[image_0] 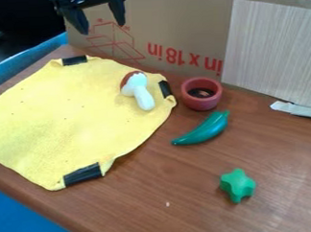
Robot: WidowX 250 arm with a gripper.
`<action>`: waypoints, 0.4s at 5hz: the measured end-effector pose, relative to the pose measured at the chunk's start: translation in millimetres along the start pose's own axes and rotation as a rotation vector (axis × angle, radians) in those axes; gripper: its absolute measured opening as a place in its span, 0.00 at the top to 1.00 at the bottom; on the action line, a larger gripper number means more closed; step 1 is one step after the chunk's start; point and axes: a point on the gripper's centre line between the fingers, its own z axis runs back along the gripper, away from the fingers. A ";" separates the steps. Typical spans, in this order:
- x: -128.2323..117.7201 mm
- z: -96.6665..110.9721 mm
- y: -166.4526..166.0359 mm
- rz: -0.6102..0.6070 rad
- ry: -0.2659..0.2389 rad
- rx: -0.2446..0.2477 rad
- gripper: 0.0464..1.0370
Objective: Fold the cloth from bottom left to top right to cover the white figure
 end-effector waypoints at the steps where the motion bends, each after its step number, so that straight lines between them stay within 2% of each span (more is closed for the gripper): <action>1: -5.3 -8.5 1.9 0.007 0.027 0.003 0.04; 2: -27.0 -20.3 5.9 -0.016 0.086 -0.002 0.04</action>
